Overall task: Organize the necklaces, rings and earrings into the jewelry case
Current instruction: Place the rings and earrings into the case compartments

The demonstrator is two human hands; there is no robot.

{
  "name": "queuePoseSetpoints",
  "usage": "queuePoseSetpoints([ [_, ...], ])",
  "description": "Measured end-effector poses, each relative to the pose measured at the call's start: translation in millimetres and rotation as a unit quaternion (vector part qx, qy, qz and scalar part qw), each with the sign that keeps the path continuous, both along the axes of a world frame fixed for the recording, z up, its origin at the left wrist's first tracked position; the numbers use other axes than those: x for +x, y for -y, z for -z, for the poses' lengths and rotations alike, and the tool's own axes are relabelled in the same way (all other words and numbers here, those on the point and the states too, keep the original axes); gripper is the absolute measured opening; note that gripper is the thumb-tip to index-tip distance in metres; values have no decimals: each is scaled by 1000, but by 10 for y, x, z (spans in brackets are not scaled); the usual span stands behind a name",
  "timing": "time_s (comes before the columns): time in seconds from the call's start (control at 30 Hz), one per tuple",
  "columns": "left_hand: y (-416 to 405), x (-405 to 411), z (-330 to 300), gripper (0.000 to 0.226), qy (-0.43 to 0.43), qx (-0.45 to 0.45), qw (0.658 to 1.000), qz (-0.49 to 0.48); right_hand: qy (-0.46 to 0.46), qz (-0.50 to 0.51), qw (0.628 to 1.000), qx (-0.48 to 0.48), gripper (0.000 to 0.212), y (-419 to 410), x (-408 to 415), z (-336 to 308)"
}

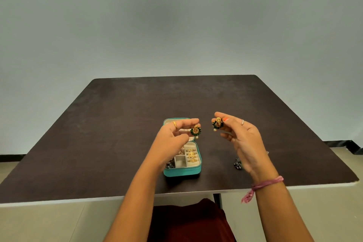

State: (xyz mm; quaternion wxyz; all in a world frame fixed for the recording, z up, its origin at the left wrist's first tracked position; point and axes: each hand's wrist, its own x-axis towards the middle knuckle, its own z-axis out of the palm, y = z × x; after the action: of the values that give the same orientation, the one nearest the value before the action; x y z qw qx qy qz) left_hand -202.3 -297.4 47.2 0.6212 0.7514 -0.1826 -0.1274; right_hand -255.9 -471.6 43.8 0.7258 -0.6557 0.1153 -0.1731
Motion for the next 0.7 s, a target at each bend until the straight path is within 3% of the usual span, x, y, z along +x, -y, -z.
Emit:
queuePoseSetpoints([
  [0.2,-253,-38,89,49,-36,-17,999,-20,46,-21,998,24,20,-187,56,69],
  [0.3,-349,-54,135,46,-53,-18,998,-34,56,-22,992,109,20,-318,95,77],
  [0.43,-418,-83,194,43,-76,-14,996,-45,30,-32,973,226,20,-459,119,112],
  [0.7,-545,-156,285,26,-93,24,992,-78,-2,-49,960,277,24,-663,50,339],
])
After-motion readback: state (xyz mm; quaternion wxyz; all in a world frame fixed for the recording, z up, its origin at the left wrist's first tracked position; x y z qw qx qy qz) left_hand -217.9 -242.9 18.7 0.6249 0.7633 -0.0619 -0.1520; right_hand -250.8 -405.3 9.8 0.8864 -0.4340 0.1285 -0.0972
